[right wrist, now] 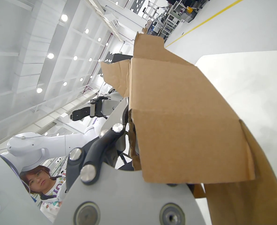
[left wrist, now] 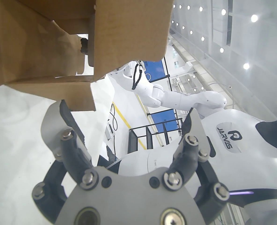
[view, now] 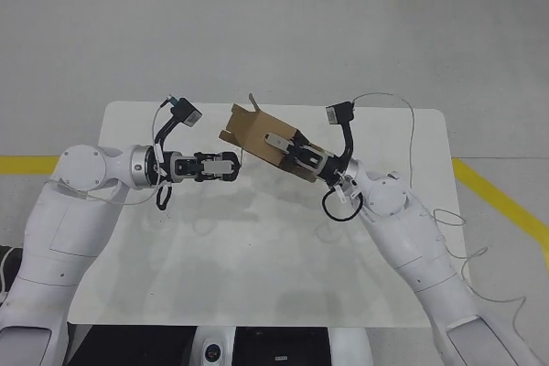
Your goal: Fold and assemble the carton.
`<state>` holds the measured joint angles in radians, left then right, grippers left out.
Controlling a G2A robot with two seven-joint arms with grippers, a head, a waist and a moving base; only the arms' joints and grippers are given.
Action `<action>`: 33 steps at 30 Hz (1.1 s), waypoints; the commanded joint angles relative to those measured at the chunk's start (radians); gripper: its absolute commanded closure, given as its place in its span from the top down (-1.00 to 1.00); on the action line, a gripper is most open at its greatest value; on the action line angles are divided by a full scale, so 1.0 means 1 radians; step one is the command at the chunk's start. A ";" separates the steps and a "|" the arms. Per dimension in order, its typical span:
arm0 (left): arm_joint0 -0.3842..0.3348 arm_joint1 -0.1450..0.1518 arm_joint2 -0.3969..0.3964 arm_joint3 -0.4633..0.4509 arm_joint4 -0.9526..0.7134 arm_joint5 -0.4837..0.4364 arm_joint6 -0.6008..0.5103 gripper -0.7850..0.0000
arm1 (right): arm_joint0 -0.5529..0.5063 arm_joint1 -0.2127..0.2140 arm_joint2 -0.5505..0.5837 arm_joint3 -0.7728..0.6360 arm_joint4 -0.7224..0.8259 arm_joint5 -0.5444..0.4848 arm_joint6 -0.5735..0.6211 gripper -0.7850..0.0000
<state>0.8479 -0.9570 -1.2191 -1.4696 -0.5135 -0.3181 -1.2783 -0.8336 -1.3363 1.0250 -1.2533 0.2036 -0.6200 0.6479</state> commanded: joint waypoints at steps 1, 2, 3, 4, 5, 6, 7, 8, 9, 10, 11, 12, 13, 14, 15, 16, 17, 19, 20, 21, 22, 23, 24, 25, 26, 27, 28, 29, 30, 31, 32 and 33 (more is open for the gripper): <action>-0.006 0.001 -0.009 0.011 0.008 -0.005 0.012 1.00 | -0.008 0.005 0.017 -0.005 0.002 0.004 0.010 -1.00; -0.009 0.002 -0.014 0.017 0.014 -0.009 0.018 1.00 | -0.012 0.007 0.025 -0.009 0.004 0.006 0.017 -1.00; -0.012 0.003 -0.020 0.024 0.026 -0.013 0.027 1.00 | -0.017 0.010 0.033 -0.014 0.006 0.010 0.025 -1.00; -0.015 0.004 -0.027 0.033 0.047 -0.020 0.043 1.00 | -0.021 0.013 0.040 -0.019 0.009 0.016 0.039 -1.00; -0.016 0.005 -0.032 0.040 0.068 -0.026 0.057 1.00 | -0.025 0.016 0.046 -0.024 0.014 0.024 0.059 -1.00; -0.017 0.006 -0.036 0.049 0.076 -0.027 0.067 1.00 | -0.029 0.019 0.053 -0.029 0.020 0.031 0.080 -1.00; -0.019 0.007 -0.041 0.062 0.084 -0.025 0.078 1.00 | -0.033 0.022 0.059 -0.035 0.030 0.040 0.104 -1.00; -0.025 0.009 -0.053 0.071 0.129 -0.030 0.110 1.00 | -0.036 0.026 0.064 -0.041 0.038 0.046 0.133 -1.00; -0.024 0.010 -0.056 0.069 0.158 -0.034 0.138 1.00 | -0.036 0.029 0.069 -0.048 0.043 0.050 0.167 -1.00; -0.021 0.010 -0.059 0.067 0.163 -0.033 0.152 1.00 | -0.040 0.032 0.078 -0.056 0.056 0.047 0.183 -1.00; -0.023 0.012 -0.068 0.065 0.197 -0.040 0.176 1.00 | -0.044 0.034 0.083 -0.063 0.064 0.047 0.200 -1.00; -0.021 0.015 -0.073 0.059 0.246 -0.050 0.203 1.00 | -0.046 0.037 0.087 -0.070 0.069 0.051 0.220 -1.00; -0.014 0.015 -0.074 0.053 0.273 -0.050 0.222 1.00 | -0.049 0.039 0.092 -0.077 0.077 0.055 0.232 -1.00; -0.009 0.016 -0.074 0.047 0.301 -0.050 0.237 1.00 | -0.053 0.041 0.095 -0.085 0.085 0.058 0.244 -1.00; -0.005 0.018 -0.075 0.043 0.342 -0.050 0.256 1.00 | -0.055 0.043 0.096 -0.092 0.090 0.063 0.259 -1.00; 0.002 0.018 -0.072 0.039 0.364 -0.049 0.273 1.00 | -0.058 0.044 0.099 -0.098 0.098 0.066 0.269 -1.00; 0.008 0.018 -0.068 0.038 0.372 -0.046 0.283 1.00 | -0.061 0.046 0.103 -0.104 0.105 0.068 0.276 -1.00; 0.011 0.017 -0.061 0.040 0.404 -0.040 0.300 1.00 | -0.065 0.048 0.101 -0.119 0.133 0.073 0.309 -1.00; 0.012 0.017 -0.056 0.042 0.412 -0.037 0.307 1.00 | -0.065 0.049 0.099 -0.125 0.149 0.071 0.333 -1.00; 0.012 0.016 -0.051 0.044 0.420 -0.034 0.312 1.00 | -0.063 0.050 0.100 -0.126 0.154 0.073 0.349 -1.00; 0.010 0.015 -0.046 0.047 0.433 -0.032 0.316 1.00 | -0.063 0.051 0.102 -0.128 0.165 0.072 0.353 -1.00; 0.008 0.014 -0.039 0.048 0.441 -0.032 0.320 1.00 | -0.063 0.051 0.102 -0.132 0.177 0.069 0.360 -1.00; 0.007 0.013 -0.032 0.050 0.443 -0.032 0.320 1.00 | -0.062 0.052 0.101 -0.135 0.181 0.068 0.369 -1.00; 0.005 0.012 -0.024 0.051 0.448 -0.032 0.317 1.00 | -0.062 0.052 0.100 -0.138 0.189 0.066 0.375 -1.00; 0.004 0.011 -0.017 0.053 0.451 -0.033 0.317 1.00 | -0.063 0.052 0.099 -0.140 0.197 0.065 0.379 -1.00; 0.003 0.009 -0.011 0.056 0.452 -0.030 0.318 1.00 | -0.062 0.053 0.099 -0.142 0.202 0.064 0.382 -1.00; 0.002 0.008 -0.003 0.058 0.453 -0.026 0.318 1.00 | -0.062 0.053 0.098 -0.142 0.206 0.062 0.385 -1.00; 0.002 0.007 0.004 0.057 0.452 -0.022 0.316 1.00 | -0.062 0.053 0.098 -0.142 0.208 0.060 0.385 -1.00; 0.002 0.005 0.011 0.052 0.448 -0.021 0.311 1.00 | -0.062 0.053 0.098 -0.142 0.209 0.058 0.384 -1.00; 0.003 0.004 0.017 0.047 0.441 -0.023 0.304 1.00 | -0.063 0.054 0.098 -0.141 0.209 0.056 0.382 -1.00; 0.004 0.004 0.023 0.041 0.437 -0.027 0.295 1.00 | -0.063 0.054 0.099 -0.140 0.210 0.054 0.378 -1.00; 0.006 0.003 0.026 0.036 0.435 -0.030 0.288 1.00 | -0.063 0.054 0.099 -0.139 0.210 0.050 0.377 -1.00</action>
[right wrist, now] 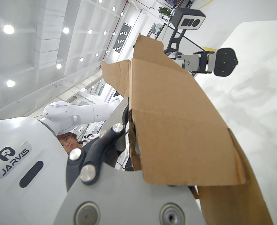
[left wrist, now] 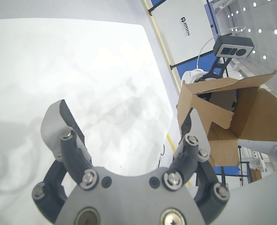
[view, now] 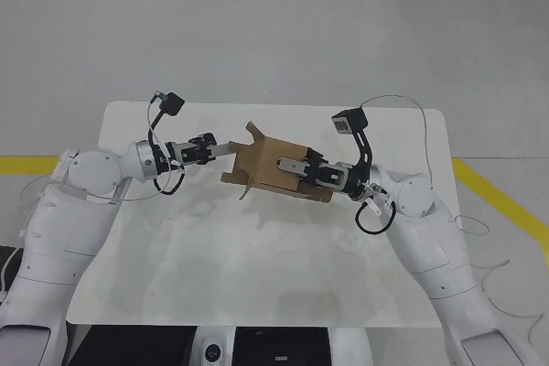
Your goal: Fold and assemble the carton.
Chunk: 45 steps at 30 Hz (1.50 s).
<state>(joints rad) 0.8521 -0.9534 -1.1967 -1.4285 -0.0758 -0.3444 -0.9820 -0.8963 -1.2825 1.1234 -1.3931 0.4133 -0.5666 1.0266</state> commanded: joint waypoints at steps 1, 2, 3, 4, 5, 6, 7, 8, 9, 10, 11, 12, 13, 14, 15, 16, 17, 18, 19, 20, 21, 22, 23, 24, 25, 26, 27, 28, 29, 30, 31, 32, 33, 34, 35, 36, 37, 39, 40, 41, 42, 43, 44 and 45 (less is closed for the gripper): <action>0.004 0.000 0.006 -0.009 -0.007 -0.006 -0.013 1.00 | 0.000 0.000 0.001 0.005 -0.001 -0.006 -0.004 -1.00; 0.006 0.000 0.007 -0.013 -0.011 -0.009 -0.020 1.00 | 0.001 0.001 0.001 0.008 -0.003 -0.009 -0.007 -1.00; 0.007 0.000 0.009 -0.017 -0.016 -0.011 -0.028 1.00 | 0.002 0.001 0.002 0.011 -0.005 -0.013 -0.011 -1.00; 0.008 0.000 0.009 -0.021 -0.020 -0.014 -0.034 1.00 | 0.003 0.001 0.001 0.013 -0.005 -0.015 -0.013 -1.00; 0.009 0.000 0.009 -0.024 -0.022 -0.014 -0.039 1.00 | 0.004 0.001 0.000 0.014 -0.005 -0.017 -0.016 -1.00; 0.010 0.000 0.010 -0.026 -0.026 -0.014 -0.041 1.00 | 0.004 0.001 -0.001 0.015 -0.005 -0.018 -0.017 -1.00; 0.010 0.000 0.011 -0.028 -0.029 -0.013 -0.044 1.00 | 0.006 0.001 -0.003 0.015 -0.004 -0.019 -0.017 -1.00; 0.010 0.000 0.012 -0.030 -0.034 -0.011 -0.045 1.00 | 0.007 0.000 -0.005 0.016 -0.004 -0.020 -0.018 -1.00; 0.010 0.000 0.013 -0.032 -0.040 -0.010 -0.047 1.00 | 0.007 0.000 -0.009 0.017 -0.002 -0.020 -0.019 -1.00; 0.009 -0.001 0.013 -0.035 -0.048 -0.009 -0.049 1.00 | 0.008 0.000 -0.012 0.017 -0.002 -0.020 -0.019 -1.00; 0.008 -0.001 0.012 -0.038 -0.055 -0.010 -0.050 1.00 | 0.008 -0.001 -0.015 0.019 -0.001 -0.020 -0.020 -1.00; 0.007 -0.001 0.011 -0.040 -0.061 -0.011 -0.052 1.00 | 0.008 -0.001 -0.018 0.022 0.001 -0.019 -0.021 -1.00; 0.006 -0.001 0.009 -0.042 -0.065 -0.012 -0.054 1.00 | 0.009 -0.002 -0.022 0.024 0.002 -0.019 -0.022 -1.00; 0.006 -0.001 0.008 -0.043 -0.068 -0.013 -0.056 1.00 | 0.009 -0.002 -0.025 0.025 0.004 -0.019 -0.022 -1.00; 0.005 0.000 0.007 -0.044 -0.070 -0.012 -0.057 1.00 | 0.009 -0.003 -0.029 0.025 0.006 -0.020 -0.021 -1.00; 0.005 0.000 0.007 -0.045 -0.072 -0.012 -0.058 1.00 | 0.009 -0.003 -0.033 0.025 0.008 -0.020 -0.020 -1.00; 0.005 -0.001 0.008 -0.045 -0.075 -0.012 -0.059 1.00 | 0.008 -0.004 -0.037 0.024 0.011 -0.021 -0.020 -1.00; 0.004 -0.001 0.008 -0.046 -0.076 -0.011 -0.059 1.00 | 0.008 -0.005 -0.041 0.023 0.013 -0.021 -0.020 -1.00; 0.004 -0.001 0.010 -0.046 -0.077 -0.012 -0.059 1.00 | 0.007 -0.005 -0.045 0.022 0.016 -0.020 -0.019 -1.00; 0.003 -0.001 0.011 -0.045 -0.079 -0.011 -0.059 1.00 | 0.007 -0.006 -0.050 0.019 0.019 -0.020 -0.016 -1.00; 0.003 -0.002 0.013 -0.045 -0.081 -0.011 -0.060 1.00 | 0.007 -0.006 -0.055 0.017 0.020 -0.019 -0.013 -1.00; 0.003 -0.002 0.014 -0.043 -0.083 -0.010 -0.060 1.00 | 0.007 -0.007 -0.059 0.016 0.022 -0.019 -0.011 -1.00; 0.003 -0.002 0.014 -0.043 -0.085 -0.008 -0.061 1.00 | 0.008 -0.008 -0.064 0.015 0.024 -0.017 -0.007 -1.00; 0.002 -0.002 0.015 -0.042 -0.085 -0.008 -0.061 1.00 | 0.008 -0.008 -0.068 0.014 0.026 -0.016 -0.003 -1.00; 0.002 -0.002 0.014 -0.041 -0.087 -0.008 -0.060 1.00 | 0.009 -0.008 -0.072 0.015 0.026 -0.014 0.000 -1.00; 0.002 -0.002 0.013 -0.040 -0.089 -0.008 -0.059 1.00 | 0.009 -0.009 -0.076 0.015 0.028 -0.013 0.003 -1.00; 0.002 -0.002 0.013 -0.039 -0.089 -0.007 -0.059 1.00 | 0.010 -0.009 -0.079 0.016 0.031 -0.012 0.005 -1.00; 0.001 -0.002 0.012 -0.038 -0.092 -0.007 -0.060 1.00 | 0.011 -0.010 -0.082 0.016 0.033 -0.012 0.008 -1.00; 0.001 -0.002 0.011 -0.037 -0.092 -0.006 -0.060 1.00 | 0.012 -0.010 -0.085 0.018 0.035 -0.012 0.009 -1.00; 0.001 -0.002 0.011 -0.037 -0.092 -0.006 -0.060 1.00 | 0.013 -0.011 -0.087 0.020 0.037 -0.013 0.010 -1.00; 0.001 -0.002 0.011 -0.037 -0.093 -0.006 -0.060 1.00 | 0.014 -0.011 -0.089 0.021 0.039 -0.014 0.011 -1.00; 0.001 -0.002 0.011 -0.037 -0.093 -0.006 -0.060 1.00 | 0.015 -0.012 -0.090 0.023 0.039 -0.015 0.011 -1.00; 0.001 -0.002 0.011 -0.037 -0.093 -0.006 -0.061 1.00 | 0.016 -0.012 -0.091 0.024 0.040 -0.016 0.011 -1.00; 0.000 -0.002 0.011 -0.037 -0.093 -0.006 -0.061 1.00 | 0.017 -0.012 -0.092 0.025 0.040 -0.017 0.011 -1.00; 0.000 -0.002 0.011 -0.037 -0.093 -0.006 -0.061 1.00 | 0.017 -0.012 -0.093 0.026 0.040 -0.017 0.010 -1.00; 0.000 -0.002 0.011 -0.037 -0.093 -0.006 -0.061 1.00 | 0.018 -0.012 -0.094 0.026 0.041 -0.017 0.011 -1.00; 0.000 -0.002 0.011 -0.037 -0.093 -0.006 -0.061 1.00 | 0.018 -0.012 -0.094 0.027 0.042 -0.018 0.012 -1.00; 0.000 -0.002 0.011 -0.037 -0.092 -0.006 -0.060 1.00 | 0.019 -0.013 -0.096 0.028 0.046 -0.018 0.011 -1.00; 0.001 -0.002 0.011 -0.038 -0.090 -0.007 -0.059 1.00 | 0.019 -0.013 -0.097 0.029 0.046 -0.018 0.011 -1.00; 0.001 -0.002 0.012 -0.040 -0.090 -0.008 -0.059 1.00 | 0.019 -0.013 -0.098 0.030 0.047 -0.018 0.009 -1.00; 0.002 -0.002 0.013 -0.040 -0.089 -0.008 -0.058 1.00 | 0.019 -0.013 -0.098 0.030 0.048 -0.018 0.007 -1.00; 0.002 -0.002 0.013 -0.041 -0.088 -0.008 -0.058 1.00 | 0.019 -0.014 -0.098 0.031 0.050 -0.021 0.002 -1.00; 0.002 -0.002 0.014 -0.041 -0.087 -0.007 -0.059 1.00 | 0.019 -0.014 -0.098 0.032 0.051 -0.024 -0.002 -1.00; 0.002 -0.002 0.014 -0.041 -0.087 -0.007 -0.060 1.00 | 0.020 -0.014 -0.099 0.034 0.051 -0.026 -0.004 -1.00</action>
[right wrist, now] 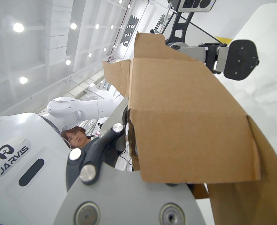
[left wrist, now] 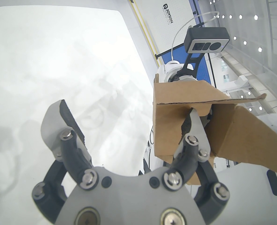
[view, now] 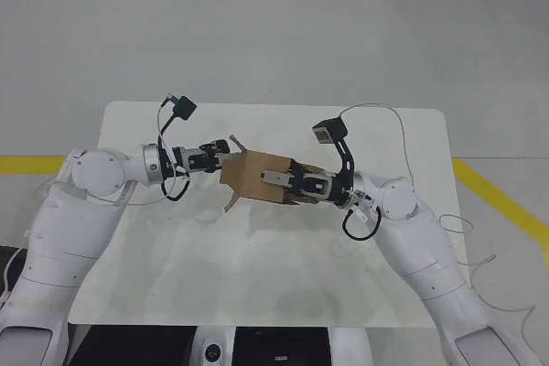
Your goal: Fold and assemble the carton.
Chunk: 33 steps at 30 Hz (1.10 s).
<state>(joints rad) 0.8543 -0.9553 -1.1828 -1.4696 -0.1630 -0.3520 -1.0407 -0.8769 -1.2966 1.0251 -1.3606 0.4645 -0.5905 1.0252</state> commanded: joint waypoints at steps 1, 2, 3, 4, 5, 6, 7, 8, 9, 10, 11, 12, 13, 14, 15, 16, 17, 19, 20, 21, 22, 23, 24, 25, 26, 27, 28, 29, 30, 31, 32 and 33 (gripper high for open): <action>0.000 0.000 0.001 0.001 0.001 0.001 0.000 1.00 | 0.001 -0.001 0.000 0.002 -0.001 -0.003 -0.007 -1.00; 0.000 0.000 0.001 0.002 0.001 0.001 0.001 1.00 | 0.002 -0.001 0.001 0.002 -0.001 -0.004 -0.010 -1.00; 0.000 0.000 0.001 0.003 0.004 0.001 0.002 1.00 | 0.002 -0.001 0.002 0.004 0.000 -0.005 -0.013 -1.00; 0.000 0.000 0.001 0.005 0.005 0.002 0.003 1.00 | 0.002 0.000 0.006 0.005 -0.002 -0.007 -0.017 -1.00; -0.001 0.000 0.000 0.007 0.007 0.002 0.004 1.00 | 0.001 0.001 0.009 0.006 -0.004 -0.010 -0.021 -1.00; -0.001 0.000 -0.001 0.009 0.009 0.002 0.005 1.00 | -0.001 0.001 0.013 0.007 -0.003 -0.011 -0.027 -1.00; -0.001 0.001 -0.002 0.011 0.012 0.001 0.008 1.00 | -0.003 0.001 0.015 0.005 -0.005 -0.012 -0.032 -1.00; 0.000 0.001 -0.003 0.013 0.016 0.001 0.009 1.00 | -0.005 0.002 0.020 0.004 -0.009 -0.015 -0.043 -1.00; 0.000 0.001 -0.004 0.015 0.022 0.001 0.011 1.00 | -0.007 0.003 0.025 0.004 -0.011 -0.018 -0.052 -1.00; 0.000 0.002 -0.005 0.016 0.030 0.000 0.015 1.00 | -0.009 0.004 0.031 0.003 -0.013 -0.019 -0.058 -1.00; 0.001 0.002 -0.007 0.016 0.039 -0.001 0.020 1.00 | -0.010 0.005 0.037 0.001 -0.015 -0.020 -0.064 -1.00; 0.002 0.003 -0.008 0.016 0.048 -0.002 0.025 1.00 | -0.012 0.005 0.042 0.000 -0.016 -0.022 -0.073 -1.00; 0.004 0.003 -0.009 0.016 0.058 -0.002 0.029 1.00 | -0.014 0.006 0.048 -0.002 -0.018 -0.024 -0.082 -1.00; 0.006 0.004 -0.009 0.016 0.068 -0.003 0.034 1.00 | -0.016 0.007 0.053 -0.003 -0.021 -0.026 -0.091 -1.00; 0.009 0.004 -0.009 0.014 0.078 -0.005 0.037 1.00 | -0.018 0.007 0.058 -0.004 -0.023 -0.028 -0.102 -1.00; 0.012 0.005 -0.008 0.012 0.087 -0.006 0.039 1.00 | -0.020 0.008 0.063 -0.004 -0.026 -0.029 -0.114 -1.00; 0.015 0.005 -0.006 0.009 0.094 -0.007 0.040 1.00 | -0.021 0.008 0.067 -0.006 -0.031 -0.031 -0.124 -1.00; 0.021 0.006 -0.003 0.000 0.107 -0.010 0.038 1.00 | -0.025 0.008 0.073 -0.008 -0.037 -0.034 -0.144 -1.00; 0.024 0.006 -0.002 -0.004 0.115 -0.011 0.038 1.00 | -0.026 0.008 0.076 -0.008 -0.041 -0.035 -0.154 -1.00; 0.027 0.006 0.000 -0.008 0.122 -0.011 0.037 1.00 | -0.027 0.009 0.079 -0.008 -0.046 -0.036 -0.164 -1.00; 0.030 0.006 0.001 -0.013 0.124 -0.011 0.037 1.00 | -0.029 0.009 0.082 -0.008 -0.052 -0.036 -0.174 -1.00; 0.032 0.007 0.003 -0.018 0.125 -0.009 0.034 1.00 | -0.030 0.009 0.084 -0.009 -0.058 -0.035 -0.183 -1.00; 0.033 0.006 0.005 -0.026 0.124 -0.009 0.031 1.00 | -0.031 0.009 0.086 -0.010 -0.064 -0.034 -0.193 -1.00; 0.035 0.006 0.007 -0.034 0.121 -0.010 0.026 1.00 | -0.033 0.009 0.086 -0.012 -0.069 -0.032 -0.200 -1.00; 0.037 0.006 0.010 -0.042 0.116 -0.013 0.019 1.00 | -0.034 0.009 0.086 -0.013 -0.075 -0.031 -0.206 -1.00; 0.038 0.007 0.012 -0.049 0.115 -0.016 0.011 1.00 | -0.035 0.009 0.087 -0.013 -0.085 -0.028 -0.214 -1.00; 0.040 0.007 0.013 -0.054 0.114 -0.018 0.006 1.00 | -0.034 0.009 0.087 -0.012 -0.099 -0.025 -0.220 -1.00; 0.041 0.007 0.014 -0.058 0.109 -0.021 0.000 1.00 | -0.035 0.010 0.087 -0.012 -0.112 -0.022 -0.226 -1.00; 0.041 0.007 0.014 -0.060 0.101 -0.022 -0.006 1.00 | -0.036 0.010 0.086 -0.010 -0.122 -0.017 -0.229 -1.00; 0.041 0.007 0.013 -0.062 0.094 -0.023 -0.010 1.00 | -0.037 0.010 0.085 -0.009 -0.132 -0.011 -0.230 -1.00; 0.040 0.008 0.011 -0.062 0.086 -0.023 -0.013 1.00 | -0.037 0.011 0.084 -0.008 -0.143 -0.008 -0.229 -1.00; 0.038 0.008 0.008 -0.060 0.076 -0.021 -0.015 1.00 | -0.038 0.011 0.082 -0.008 -0.151 -0.004 -0.228 -1.00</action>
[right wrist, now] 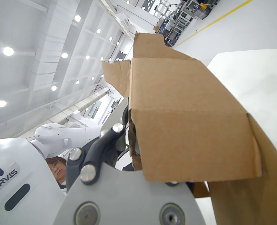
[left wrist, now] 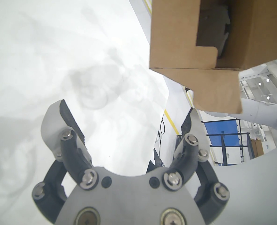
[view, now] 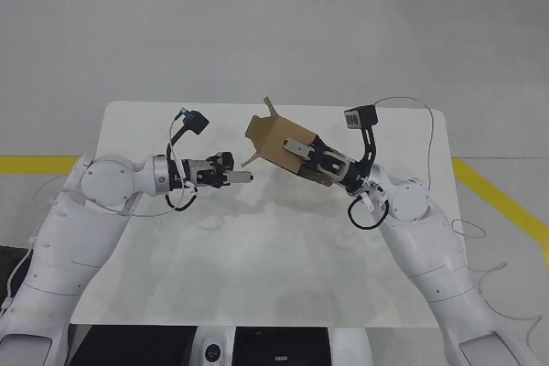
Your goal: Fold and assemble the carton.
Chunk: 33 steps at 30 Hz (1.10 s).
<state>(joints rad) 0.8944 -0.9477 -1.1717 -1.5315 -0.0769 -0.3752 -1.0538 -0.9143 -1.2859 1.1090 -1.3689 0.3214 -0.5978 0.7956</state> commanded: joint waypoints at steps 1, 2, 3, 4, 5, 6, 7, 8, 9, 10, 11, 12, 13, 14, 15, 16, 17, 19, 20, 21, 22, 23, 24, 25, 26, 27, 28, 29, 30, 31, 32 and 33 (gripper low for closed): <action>-0.004 0.001 -0.007 0.004 -0.018 0.004 -0.004 1.00 | -0.002 0.000 -0.003 0.000 -0.012 0.005 0.002 -1.00; -0.007 0.001 -0.011 0.007 -0.024 0.006 -0.006 1.00 | -0.004 0.001 -0.005 0.000 -0.015 0.007 0.004 -1.00; -0.010 0.002 -0.014 0.011 -0.028 0.007 -0.006 1.00 | -0.005 0.001 -0.007 0.000 -0.017 0.009 0.005 -1.00; -0.013 0.002 -0.017 0.014 -0.031 0.008 -0.006 1.00 | -0.006 0.001 -0.008 0.000 -0.019 0.012 0.008 -1.00; -0.015 0.002 -0.018 0.018 -0.031 0.009 -0.005 1.00 | -0.007 0.001 -0.010 0.000 -0.021 0.014 0.012 -1.00; -0.016 0.002 -0.020 0.021 -0.031 0.009 -0.004 1.00 | -0.007 0.001 -0.011 0.000 -0.022 0.017 0.016 -1.00; -0.018 0.002 -0.020 0.024 -0.031 0.009 -0.004 1.00 | -0.008 0.002 -0.013 0.001 -0.021 0.020 0.022 -1.00; -0.019 0.002 -0.020 0.025 -0.031 0.010 -0.004 1.00 | -0.007 0.002 -0.017 0.000 -0.020 0.023 0.032 -1.00; -0.020 0.002 -0.020 0.026 -0.034 0.010 -0.003 1.00 | -0.007 0.002 -0.019 0.000 -0.018 0.027 0.043 -1.00; -0.021 0.002 -0.020 0.027 -0.034 0.011 -0.003 1.00 | -0.006 0.002 -0.023 0.000 -0.016 0.030 0.052 -1.00; -0.022 0.002 -0.019 0.027 -0.035 0.010 -0.005 1.00 | -0.005 0.002 -0.026 -0.001 -0.012 0.032 0.061 -1.00; -0.022 0.002 -0.019 0.027 -0.037 0.009 -0.004 1.00 | -0.004 0.002 -0.030 -0.001 -0.007 0.033 0.069 -1.00; -0.023 0.002 -0.018 0.026 -0.036 0.007 -0.005 1.00 | -0.002 0.001 -0.032 -0.001 -0.005 0.032 0.072 -1.00; -0.023 0.002 -0.016 0.025 -0.032 0.006 -0.006 1.00 | -0.001 0.001 -0.036 -0.001 -0.004 0.032 0.075 -1.00; -0.022 0.002 -0.013 0.024 -0.026 0.005 -0.005 1.00 | 0.000 0.000 -0.042 -0.001 -0.001 0.034 0.079 -1.00; -0.020 0.002 -0.011 0.024 -0.020 0.004 -0.002 1.00 | 0.003 -0.001 -0.047 0.000 -0.001 0.035 0.082 -1.00; -0.019 0.002 -0.009 0.023 -0.017 0.005 0.000 1.00 | 0.006 -0.002 -0.052 0.001 0.000 0.034 0.084 -1.00; -0.018 0.002 -0.007 0.020 -0.013 0.005 0.002 1.00 | 0.012 -0.004 -0.061 0.006 0.005 0.033 0.090 -1.00; -0.018 0.002 -0.007 0.020 -0.013 0.005 0.003 1.00 | 0.015 -0.005 -0.064 0.009 0.007 0.032 0.090 -1.00; -0.018 0.002 -0.007 0.021 -0.013 0.005 0.004 1.00 | 0.017 -0.006 -0.066 0.012 0.009 0.031 0.091 -1.00; -0.018 0.002 -0.007 0.020 -0.013 0.006 0.004 1.00 | 0.019 -0.006 -0.068 0.014 0.010 0.030 0.092 -1.00; -0.018 0.002 -0.007 0.021 -0.012 0.006 0.004 1.00 | 0.021 -0.007 -0.070 0.015 0.012 0.028 0.094 -1.00; -0.018 0.002 -0.007 0.021 -0.012 0.006 0.005 1.00 | 0.023 -0.007 -0.073 0.016 0.014 0.026 0.097 -1.00; -0.017 0.002 -0.007 0.021 -0.013 0.006 0.005 1.00 | 0.024 -0.008 -0.074 0.017 0.015 0.026 0.099 -1.00; -0.017 0.002 -0.007 0.021 -0.015 0.006 0.004 1.00 | 0.025 -0.008 -0.075 0.018 0.016 0.026 0.101 -1.00; -0.017 0.002 -0.006 0.021 -0.016 0.007 0.003 1.00 | 0.026 -0.008 -0.076 0.019 0.017 0.025 0.102 -1.00; -0.017 0.002 -0.006 0.021 -0.016 0.006 0.003 1.00 | 0.027 -0.008 -0.076 0.020 0.017 0.023 0.102 -1.00; -0.017 0.002 -0.006 0.021 -0.016 0.005 0.002 1.00 | 0.027 -0.008 -0.076 0.020 0.017 0.023 0.102 -1.00; -0.017 0.002 -0.006 0.021 -0.019 0.005 0.002 1.00 | 0.027 -0.008 -0.075 0.021 0.017 0.022 0.102 -1.00; -0.017 0.003 -0.007 0.021 -0.019 0.004 0.003 1.00 | 0.026 -0.008 -0.075 0.021 0.017 0.022 0.102 -1.00; -0.017 0.003 -0.008 0.021 -0.019 0.004 0.004 1.00 | 0.026 -0.007 -0.073 0.021 0.016 0.022 0.101 -1.00; -0.017 0.003 -0.009 0.022 -0.020 0.004 0.005 1.00 | 0.026 -0.007 -0.071 0.022 0.015 0.022 0.101 -1.00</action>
<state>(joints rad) 0.8776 -0.9449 -1.1793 -1.5101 -0.0960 -0.3709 -1.0501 -0.8881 -1.2931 1.0359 -1.3478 0.3376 -0.5759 0.8970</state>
